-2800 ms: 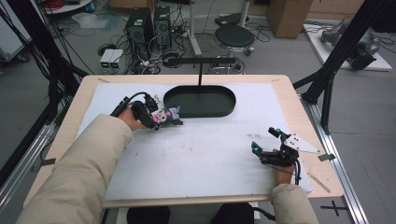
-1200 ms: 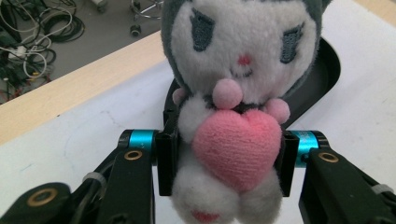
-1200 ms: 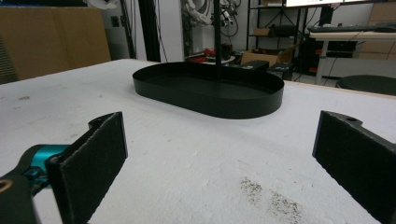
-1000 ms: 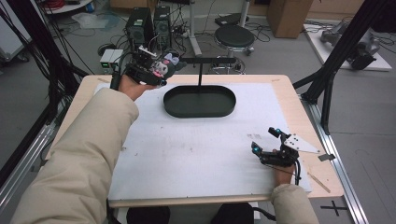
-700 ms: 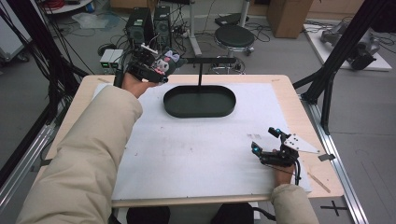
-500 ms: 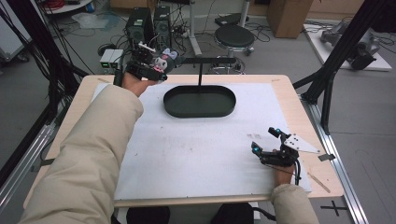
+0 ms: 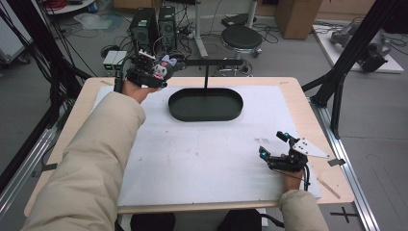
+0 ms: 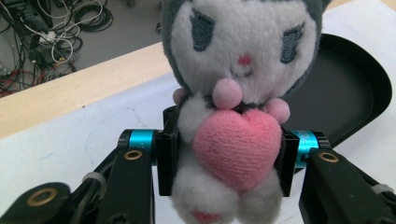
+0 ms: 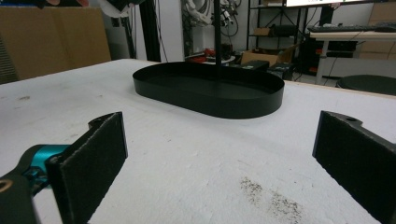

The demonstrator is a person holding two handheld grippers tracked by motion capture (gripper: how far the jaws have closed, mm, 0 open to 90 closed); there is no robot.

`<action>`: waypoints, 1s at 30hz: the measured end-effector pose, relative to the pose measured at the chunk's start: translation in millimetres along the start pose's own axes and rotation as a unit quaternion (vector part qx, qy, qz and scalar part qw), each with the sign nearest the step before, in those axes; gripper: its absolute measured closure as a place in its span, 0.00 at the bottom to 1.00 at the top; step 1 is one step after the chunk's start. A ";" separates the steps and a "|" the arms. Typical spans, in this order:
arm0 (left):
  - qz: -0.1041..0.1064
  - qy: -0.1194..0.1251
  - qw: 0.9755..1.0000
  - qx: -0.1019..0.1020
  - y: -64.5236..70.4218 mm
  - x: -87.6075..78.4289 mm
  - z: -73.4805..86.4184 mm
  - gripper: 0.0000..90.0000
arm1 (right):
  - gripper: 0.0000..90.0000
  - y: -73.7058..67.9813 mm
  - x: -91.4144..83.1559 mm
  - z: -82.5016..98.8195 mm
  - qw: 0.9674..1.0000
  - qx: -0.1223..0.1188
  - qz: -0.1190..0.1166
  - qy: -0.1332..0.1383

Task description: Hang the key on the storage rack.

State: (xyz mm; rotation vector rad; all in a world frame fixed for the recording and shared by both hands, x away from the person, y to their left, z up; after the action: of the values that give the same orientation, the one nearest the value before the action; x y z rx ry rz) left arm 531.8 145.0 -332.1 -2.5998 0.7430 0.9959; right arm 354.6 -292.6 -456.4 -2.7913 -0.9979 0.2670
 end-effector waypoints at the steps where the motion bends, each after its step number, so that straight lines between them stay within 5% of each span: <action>1: 0.000 0.000 1.000 0.000 0.0 0.0 0.0 0.62 | 0.02 0.0 0.0 0.0 1.000 0.000 0.000 0.000; 13: 0.007 -0.013 1.000 0.004 -2.2 9.9 18.6 0.62 | 0.02 0.2 -0.1 0.1 1.000 -0.001 0.001 -0.001; 16: 0.014 -0.034 0.999 0.022 -1.1 15.7 25.2 0.62 | 0.02 0.1 -0.1 0.1 1.000 0.000 0.001 0.000; 25: 0.024 -0.035 0.998 0.039 8.4 31.0 32.2 0.62 | 0.02 0.1 -0.1 0.0 1.000 0.001 0.001 0.000; 30: 0.050 -0.017 0.997 0.047 13.8 41.3 36.2 0.57 | 0.02 0.2 -0.1 0.1 1.000 -0.001 0.001 0.000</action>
State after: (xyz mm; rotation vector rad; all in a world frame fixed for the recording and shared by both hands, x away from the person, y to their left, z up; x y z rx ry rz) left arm 530.6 133.0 -387.5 -2.4802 0.8971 1.0051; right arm 354.6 -292.8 -456.5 -2.7947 -0.9953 0.2679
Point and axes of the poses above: each handheld gripper's, and its own axes: x roughly forward along the jaws, z roughly out of its underside, y roughly to its right, the point moved 5 cm from there along x, roughly forward along the jaws, and after that the axes turned 9 degrees about x, right-handed, at the moved point
